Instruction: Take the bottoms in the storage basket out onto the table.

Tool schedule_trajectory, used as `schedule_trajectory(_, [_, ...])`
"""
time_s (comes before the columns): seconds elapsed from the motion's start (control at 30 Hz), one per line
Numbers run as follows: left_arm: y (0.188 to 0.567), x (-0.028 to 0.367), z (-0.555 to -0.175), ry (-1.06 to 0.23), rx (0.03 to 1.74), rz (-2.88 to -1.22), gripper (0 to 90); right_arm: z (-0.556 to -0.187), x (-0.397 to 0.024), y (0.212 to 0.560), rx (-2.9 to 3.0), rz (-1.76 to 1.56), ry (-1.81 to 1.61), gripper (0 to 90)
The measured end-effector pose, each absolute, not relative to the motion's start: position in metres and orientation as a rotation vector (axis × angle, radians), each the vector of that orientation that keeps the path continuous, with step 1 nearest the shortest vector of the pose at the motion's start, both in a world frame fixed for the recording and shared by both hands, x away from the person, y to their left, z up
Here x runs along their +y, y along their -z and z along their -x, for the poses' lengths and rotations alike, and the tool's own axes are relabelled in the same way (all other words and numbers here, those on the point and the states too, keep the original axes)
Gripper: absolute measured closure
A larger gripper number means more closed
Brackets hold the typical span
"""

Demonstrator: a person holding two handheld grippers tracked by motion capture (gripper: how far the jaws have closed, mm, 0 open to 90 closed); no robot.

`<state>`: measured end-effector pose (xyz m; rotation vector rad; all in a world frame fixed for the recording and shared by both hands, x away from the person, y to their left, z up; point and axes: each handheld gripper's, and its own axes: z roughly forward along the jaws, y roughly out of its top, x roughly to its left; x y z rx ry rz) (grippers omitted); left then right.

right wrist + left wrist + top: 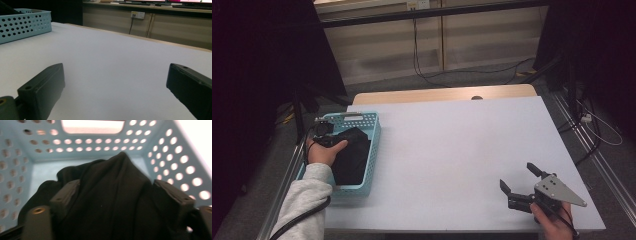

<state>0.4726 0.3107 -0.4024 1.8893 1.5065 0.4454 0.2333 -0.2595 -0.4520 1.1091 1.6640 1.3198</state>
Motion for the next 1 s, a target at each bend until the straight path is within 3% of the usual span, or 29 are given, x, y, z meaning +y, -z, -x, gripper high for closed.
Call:
schedule_trajectory(0.13, [0.394,0.319,-0.463,-0.538,1.538,-1.872,11.7,-0.233,-0.259,0.452,1.666,-1.107,-1.32,0.8])
schedule_trajectory(0.23, [0.391,0.325,-0.456,-0.536,1.551,-1.857,8.4,-0.232,-0.26,0.452,1.663,-1.105,-1.323,0.9])
schedule_trajectory(0.5, [0.425,0.323,-0.451,-0.36,1.618,-1.937,4.1,-0.232,-0.258,0.451,1.671,-1.085,-1.343,1.1])
schedule_trajectory(0.67, [0.447,0.317,-0.453,-0.315,1.65,-1.981,0.2,-0.232,-0.257,0.451,1.679,-1.078,-1.35,1.1])
schedule_trajectory(0.9, [0.449,0.305,-0.451,-0.363,1.647,-1.961,1.0,-0.232,-0.258,0.451,1.676,-1.075,-1.363,1.1])
schedule_trajectory(1.0, [0.446,0.298,-0.451,-0.362,1.628,-1.973,12.7,-0.232,-0.257,0.451,1.681,-1.072,-1.358,1.1])
